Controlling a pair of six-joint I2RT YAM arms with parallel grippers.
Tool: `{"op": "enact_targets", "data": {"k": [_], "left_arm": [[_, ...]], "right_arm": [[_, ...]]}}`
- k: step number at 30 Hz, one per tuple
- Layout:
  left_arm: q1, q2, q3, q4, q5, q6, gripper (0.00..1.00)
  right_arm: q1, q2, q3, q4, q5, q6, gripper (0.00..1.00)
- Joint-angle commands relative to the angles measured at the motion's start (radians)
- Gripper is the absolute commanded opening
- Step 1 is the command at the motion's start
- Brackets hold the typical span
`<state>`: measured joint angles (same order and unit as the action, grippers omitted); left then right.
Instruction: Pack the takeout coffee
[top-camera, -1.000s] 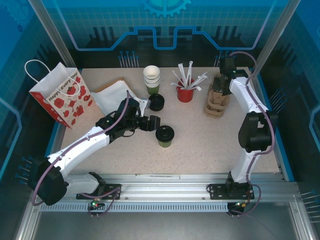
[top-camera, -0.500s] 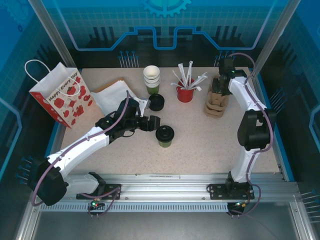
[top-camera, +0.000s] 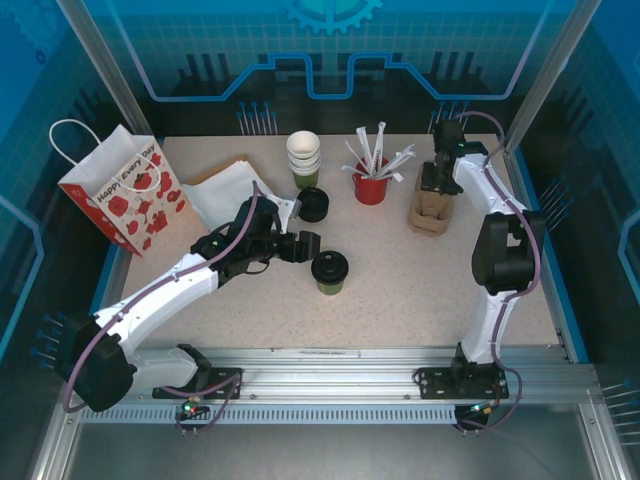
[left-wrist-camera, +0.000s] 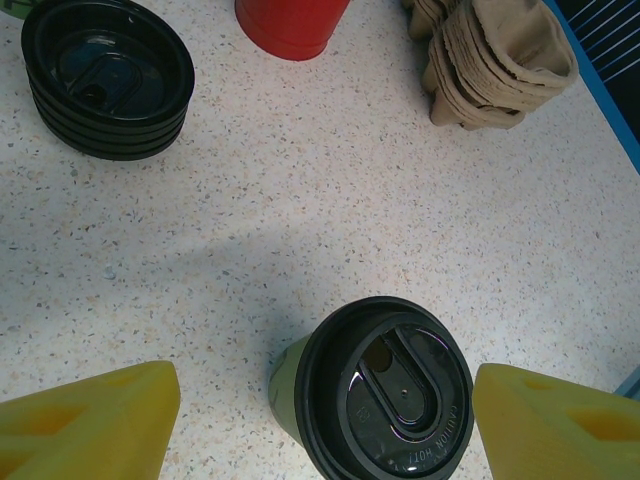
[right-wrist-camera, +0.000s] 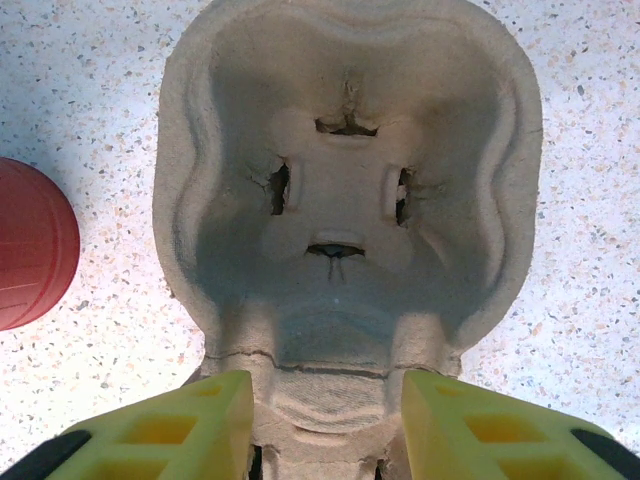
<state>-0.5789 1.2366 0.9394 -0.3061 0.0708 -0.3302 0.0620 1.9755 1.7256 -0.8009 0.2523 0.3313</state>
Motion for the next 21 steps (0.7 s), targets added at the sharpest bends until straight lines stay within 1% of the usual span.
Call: {"op": "enact_targets", "data": {"k": [1, 6, 16, 21], "left_arm": [[-0.004, -0.022, -0.015, 0.007, -0.013, 0.02, 0.79], [-0.004, -0.026, -0.02, 0.009, -0.012, 0.019, 0.79], [-0.004, -0.031, -0.024, 0.01, -0.014, 0.018, 0.79], [-0.004, -0.031, -0.026, 0.012, -0.013, 0.018, 0.79]], "right_arm": [[-0.018, 0.007, 0.021, -0.021, -0.011, -0.012, 0.45], [-0.018, 0.021, 0.006, -0.019, 0.0, -0.02, 0.47], [-0.017, 0.059, 0.022, -0.026, -0.019, -0.025, 0.49], [-0.017, 0.076, 0.029, -0.026, -0.018, -0.028, 0.46]]}}
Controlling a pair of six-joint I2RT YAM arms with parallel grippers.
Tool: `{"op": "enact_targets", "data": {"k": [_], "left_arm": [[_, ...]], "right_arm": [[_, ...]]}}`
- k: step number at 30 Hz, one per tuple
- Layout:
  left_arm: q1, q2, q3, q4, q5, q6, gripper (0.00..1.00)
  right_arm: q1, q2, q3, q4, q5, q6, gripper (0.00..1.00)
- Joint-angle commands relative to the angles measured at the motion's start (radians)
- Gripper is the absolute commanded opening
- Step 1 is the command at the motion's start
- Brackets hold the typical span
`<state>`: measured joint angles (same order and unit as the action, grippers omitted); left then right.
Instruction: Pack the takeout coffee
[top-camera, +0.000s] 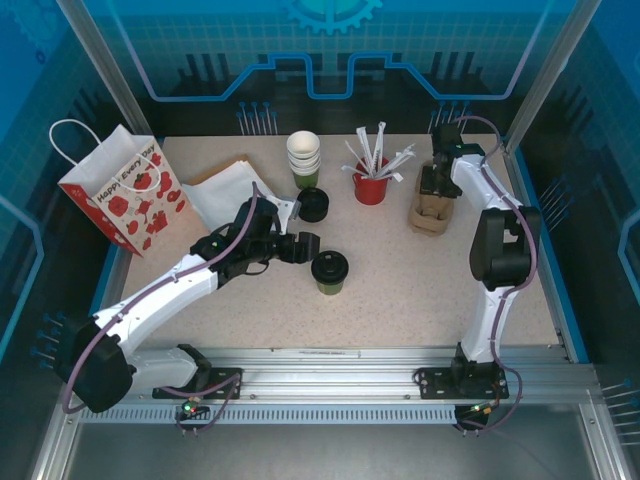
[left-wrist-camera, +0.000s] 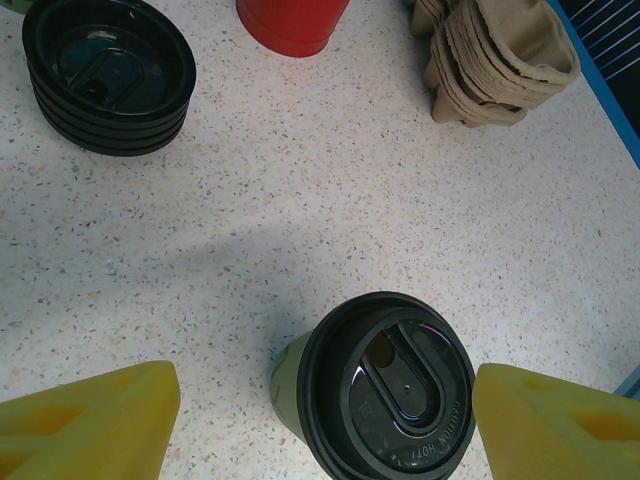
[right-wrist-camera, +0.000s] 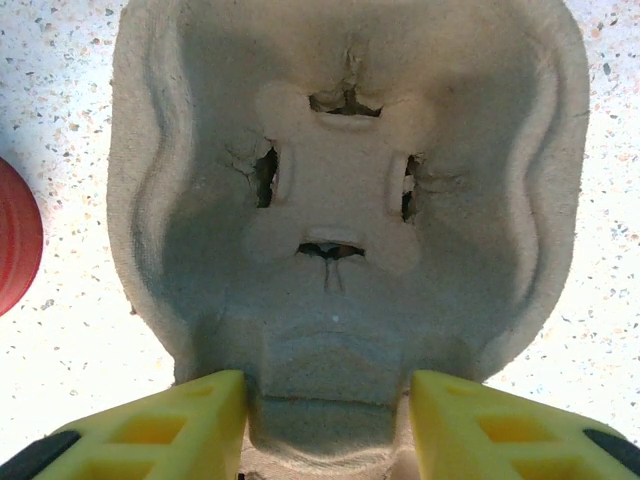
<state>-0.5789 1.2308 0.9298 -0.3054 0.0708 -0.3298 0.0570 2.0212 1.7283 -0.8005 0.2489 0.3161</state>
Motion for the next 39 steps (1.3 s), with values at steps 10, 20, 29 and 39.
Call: {"op": "enact_targets", "data": {"k": [10, 20, 29, 39], "left_arm": [[-0.005, -0.021, -0.017, 0.012, -0.014, 0.018, 0.78], [-0.003, -0.021, -0.019, 0.013, -0.011, 0.017, 0.78], [-0.004, -0.028, -0.017, 0.018, 0.001, 0.012, 0.79], [-0.075, 0.03, 0.06, 0.187, 0.087, -0.007, 0.75]], "right_arm": [[-0.012, 0.003, 0.044, -0.032, -0.02, -0.018, 0.38], [-0.019, -0.056, 0.062, -0.063, -0.026, -0.028, 0.38], [-0.048, -0.083, 0.063, -0.073, -0.103, -0.019, 0.39], [-0.121, -0.221, -0.066, 0.039, -0.319, 0.052, 0.36]]}}
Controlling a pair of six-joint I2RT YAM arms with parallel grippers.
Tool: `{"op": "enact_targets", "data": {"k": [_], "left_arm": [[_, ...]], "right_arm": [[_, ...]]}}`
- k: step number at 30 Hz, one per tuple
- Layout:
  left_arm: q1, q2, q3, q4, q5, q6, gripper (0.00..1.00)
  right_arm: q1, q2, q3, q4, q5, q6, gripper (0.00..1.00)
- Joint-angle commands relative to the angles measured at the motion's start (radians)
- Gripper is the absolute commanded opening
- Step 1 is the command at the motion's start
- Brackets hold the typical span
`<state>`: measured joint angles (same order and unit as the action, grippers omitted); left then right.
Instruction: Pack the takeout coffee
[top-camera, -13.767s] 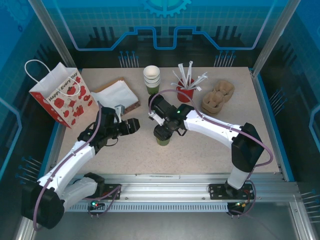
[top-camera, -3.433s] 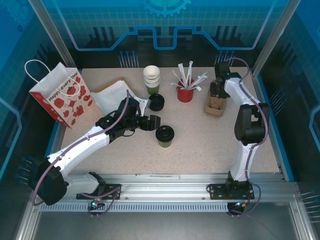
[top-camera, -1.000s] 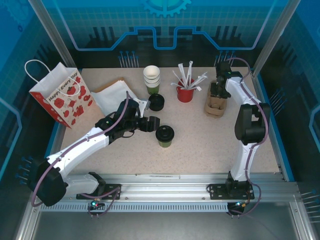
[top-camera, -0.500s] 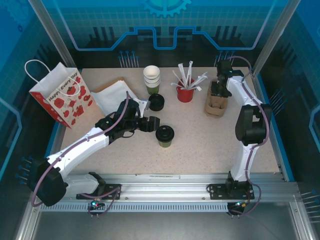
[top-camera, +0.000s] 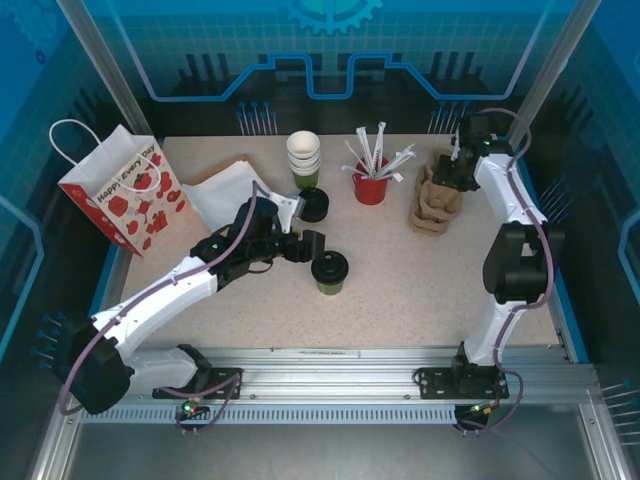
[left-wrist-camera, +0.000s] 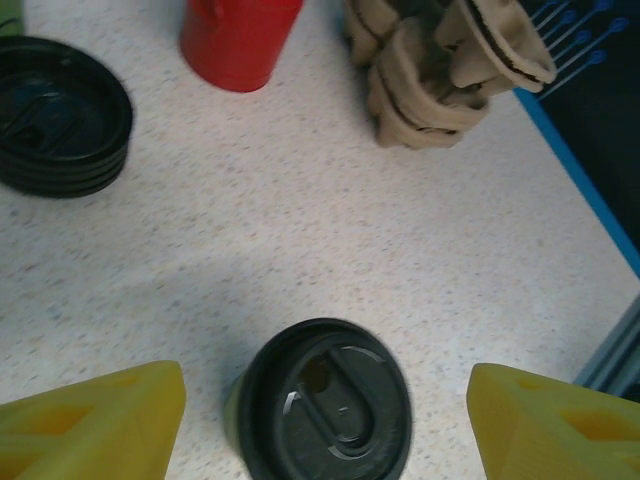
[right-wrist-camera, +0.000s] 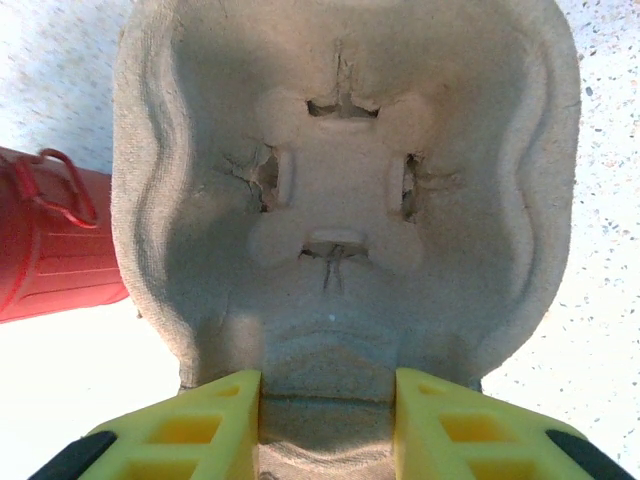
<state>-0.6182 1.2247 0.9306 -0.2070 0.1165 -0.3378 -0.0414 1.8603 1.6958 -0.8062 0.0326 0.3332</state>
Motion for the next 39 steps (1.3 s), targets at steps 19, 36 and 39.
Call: {"op": "enact_targets", "data": {"k": [19, 36, 39], "left_arm": [[-0.129, 0.795, 0.665, 0.359, 0.21, -0.308, 0.48], [-0.106, 0.975, 0.795, 0.444, 0.221, -0.462, 0.43], [-0.105, 0.991, 0.803, 0.453, 0.226, -0.476, 0.43]], "right_arm": [[-0.055, -0.065, -0.093, 0.123, -0.229, 0.065, 0.35], [-0.06, -0.053, -0.088, 0.121, -0.252, 0.058, 0.35], [-0.06, -0.051, -0.089, 0.122, -0.256, 0.058, 0.35]]}}
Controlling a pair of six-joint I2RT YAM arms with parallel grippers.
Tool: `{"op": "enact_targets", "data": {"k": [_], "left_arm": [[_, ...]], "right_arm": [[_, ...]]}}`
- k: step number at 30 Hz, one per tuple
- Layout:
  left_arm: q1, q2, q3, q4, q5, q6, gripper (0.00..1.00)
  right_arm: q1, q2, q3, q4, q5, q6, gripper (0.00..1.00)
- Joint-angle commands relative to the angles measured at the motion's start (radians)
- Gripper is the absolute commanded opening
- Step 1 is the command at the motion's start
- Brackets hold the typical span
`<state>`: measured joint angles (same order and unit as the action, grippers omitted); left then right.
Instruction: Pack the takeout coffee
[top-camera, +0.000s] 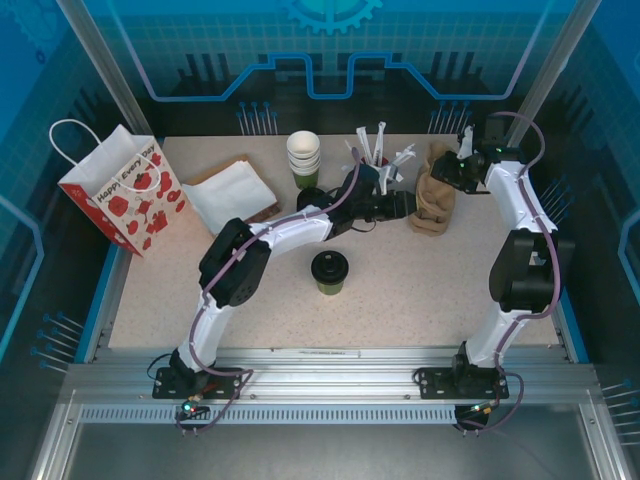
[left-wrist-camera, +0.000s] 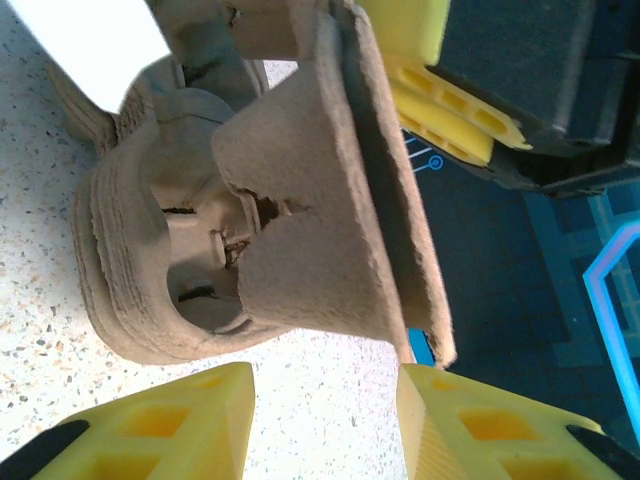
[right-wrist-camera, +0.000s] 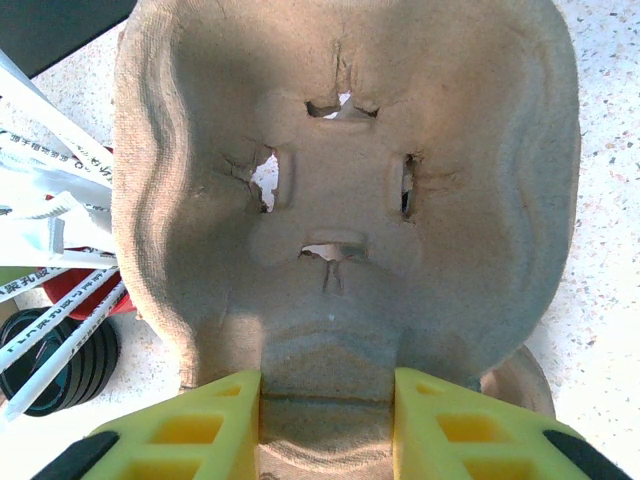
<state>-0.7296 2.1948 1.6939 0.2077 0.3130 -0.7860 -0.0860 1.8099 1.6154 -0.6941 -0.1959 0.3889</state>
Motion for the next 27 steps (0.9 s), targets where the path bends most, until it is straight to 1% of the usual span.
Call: {"op": "enact_targets", "data": {"k": [1, 5, 9, 12, 15, 22, 27], "left_arm": [[0.009, 0.025, 0.039, 0.05, 0.037, -0.039, 0.43], [0.01, 0.032, 0.036, 0.083, 0.052, -0.064, 0.44], [0.013, 0.038, 0.027, 0.136, 0.082, -0.102, 0.47], [0.013, 0.038, 0.021, 0.146, 0.087, -0.11, 0.49], [0.015, 0.042, 0.019, 0.147, 0.084, -0.116, 0.49], [0.021, 0.024, -0.009, 0.134, 0.069, -0.101, 0.48], [0.024, -0.047, -0.051, 0.071, 0.06, -0.037, 0.52]], "right_arm": [[-0.016, -0.001, -0.01, 0.01, -0.029, 0.004, 0.35], [-0.015, 0.003, -0.014, 0.01, -0.025, 0.002, 0.35], [-0.014, 0.007, -0.011, 0.007, -0.022, 0.001, 0.35], [-0.015, 0.009, -0.009, 0.005, -0.022, -0.001, 0.35], [-0.015, 0.008, -0.006, 0.004, -0.021, -0.002, 0.35], [-0.017, 0.001, 0.005, -0.005, -0.009, -0.004, 0.35], [-0.017, -0.041, 0.041, -0.035, 0.067, -0.006, 0.35]]}}
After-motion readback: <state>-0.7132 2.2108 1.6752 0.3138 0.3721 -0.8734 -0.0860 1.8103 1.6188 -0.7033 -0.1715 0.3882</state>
